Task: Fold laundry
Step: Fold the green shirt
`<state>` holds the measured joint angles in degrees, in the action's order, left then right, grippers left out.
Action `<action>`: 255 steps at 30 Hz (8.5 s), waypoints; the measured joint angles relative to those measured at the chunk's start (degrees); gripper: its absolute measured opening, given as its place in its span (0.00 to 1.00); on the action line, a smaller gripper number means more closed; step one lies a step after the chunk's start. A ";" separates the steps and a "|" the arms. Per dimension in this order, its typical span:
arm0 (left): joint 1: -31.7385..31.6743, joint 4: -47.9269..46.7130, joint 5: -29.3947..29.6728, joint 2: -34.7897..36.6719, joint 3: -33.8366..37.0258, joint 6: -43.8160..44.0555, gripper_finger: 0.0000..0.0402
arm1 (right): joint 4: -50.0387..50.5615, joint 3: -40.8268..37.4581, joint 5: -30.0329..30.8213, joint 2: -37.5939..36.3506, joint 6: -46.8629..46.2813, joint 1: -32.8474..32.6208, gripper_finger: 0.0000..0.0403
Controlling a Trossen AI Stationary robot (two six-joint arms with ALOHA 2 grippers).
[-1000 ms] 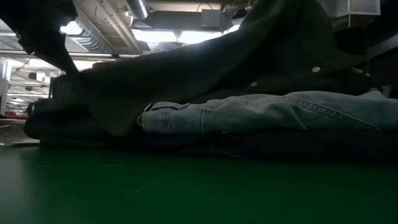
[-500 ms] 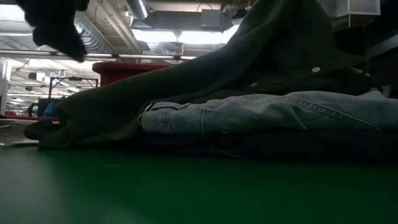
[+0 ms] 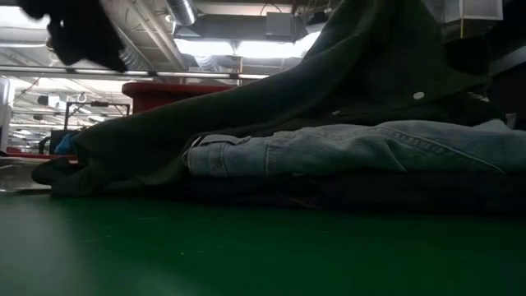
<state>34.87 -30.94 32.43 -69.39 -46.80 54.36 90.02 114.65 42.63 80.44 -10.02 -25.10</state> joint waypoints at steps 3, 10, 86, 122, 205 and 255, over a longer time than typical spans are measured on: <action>0.15 1.38 0.02 -5.49 0.01 -0.01 0.43 | 0.00 0.00 0.00 0.00 0.00 0.00 0.02; -1.13 2.12 3.79 -15.96 0.01 -0.01 0.43 | 0.00 0.00 -0.20 0.00 0.00 0.00 0.02; -16.19 -52.24 24.82 6.63 -46.70 -11.40 0.00 | -0.02 0.05 25.88 -8.99 1.51 0.00 0.02; -40.89 -17.14 10.46 17.54 -46.78 -47.97 0.00 | -31.95 0.11 0.95 -14.88 43.32 29.99 0.02; 22.82 -33.03 -11.08 -25.92 -33.87 29.21 0.00 | -0.06 -24.43 -42.33 12.29 -55.75 -34.96 0.02; 21.31 -31.79 -9.69 -25.87 -9.93 45.61 0.36 | 0.15 -41.55 -34.50 6.93 -25.64 -11.26 0.42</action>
<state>56.18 -62.73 22.73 -95.26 -56.73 99.96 90.17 73.10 8.13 87.37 -35.66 -36.36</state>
